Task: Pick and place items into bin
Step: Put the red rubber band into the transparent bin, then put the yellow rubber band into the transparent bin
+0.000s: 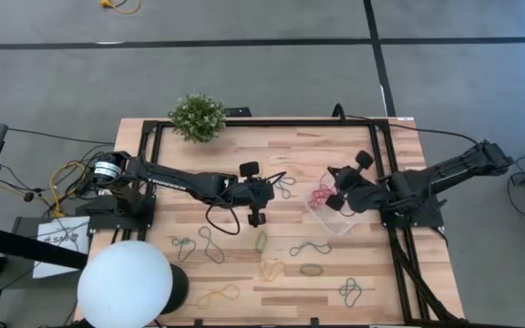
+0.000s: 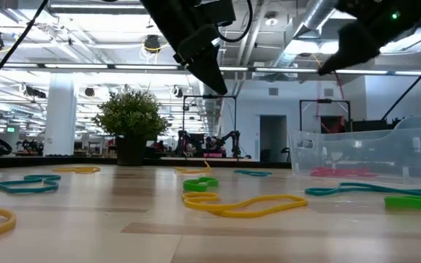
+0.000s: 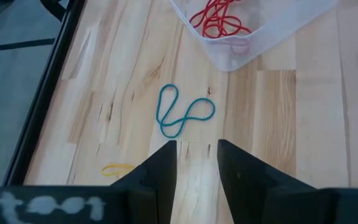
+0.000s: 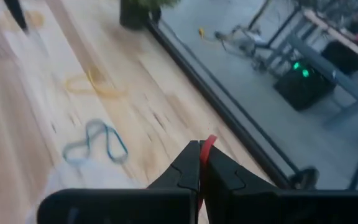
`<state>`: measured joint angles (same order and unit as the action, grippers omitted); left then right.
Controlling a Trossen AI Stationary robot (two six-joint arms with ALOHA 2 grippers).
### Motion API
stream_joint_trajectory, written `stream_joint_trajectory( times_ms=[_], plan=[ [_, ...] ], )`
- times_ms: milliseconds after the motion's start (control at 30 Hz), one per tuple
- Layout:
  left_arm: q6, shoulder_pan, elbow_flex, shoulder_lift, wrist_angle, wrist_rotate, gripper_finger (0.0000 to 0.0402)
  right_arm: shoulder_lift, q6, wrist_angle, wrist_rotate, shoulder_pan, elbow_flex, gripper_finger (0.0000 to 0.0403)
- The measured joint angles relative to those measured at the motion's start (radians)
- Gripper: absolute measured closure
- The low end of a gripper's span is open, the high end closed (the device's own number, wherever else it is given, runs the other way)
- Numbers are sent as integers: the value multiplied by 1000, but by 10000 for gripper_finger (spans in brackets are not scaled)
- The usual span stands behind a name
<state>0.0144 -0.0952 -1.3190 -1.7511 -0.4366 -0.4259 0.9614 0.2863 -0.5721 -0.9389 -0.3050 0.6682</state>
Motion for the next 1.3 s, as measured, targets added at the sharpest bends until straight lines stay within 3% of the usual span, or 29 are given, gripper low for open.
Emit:
stream_joint_trajectory(
  times_ms=[267, 500, 867, 1100, 1300],
  plan=[
    [-37, 0, 0, 0, 0, 27, 294, 59, 81, -72, 116, 19, 0, 399],
    [-36, 0, 0, 0, 0, 28, 294, 124, 82, -63, 256, 83, 0, 355],
    [-35, 0, 0, -1, 0, 28, 294, 190, 20, -40, 259, 177, 0, 321],
    [-60, 3, 0, -1, -17, 17, 294, 155, 19, -9, 257, 155, 45, 327],
    [-114, 32, 0, 17, -164, -83, 294, 111, -31, 8, 213, 111, 47, 329]
  ],
)
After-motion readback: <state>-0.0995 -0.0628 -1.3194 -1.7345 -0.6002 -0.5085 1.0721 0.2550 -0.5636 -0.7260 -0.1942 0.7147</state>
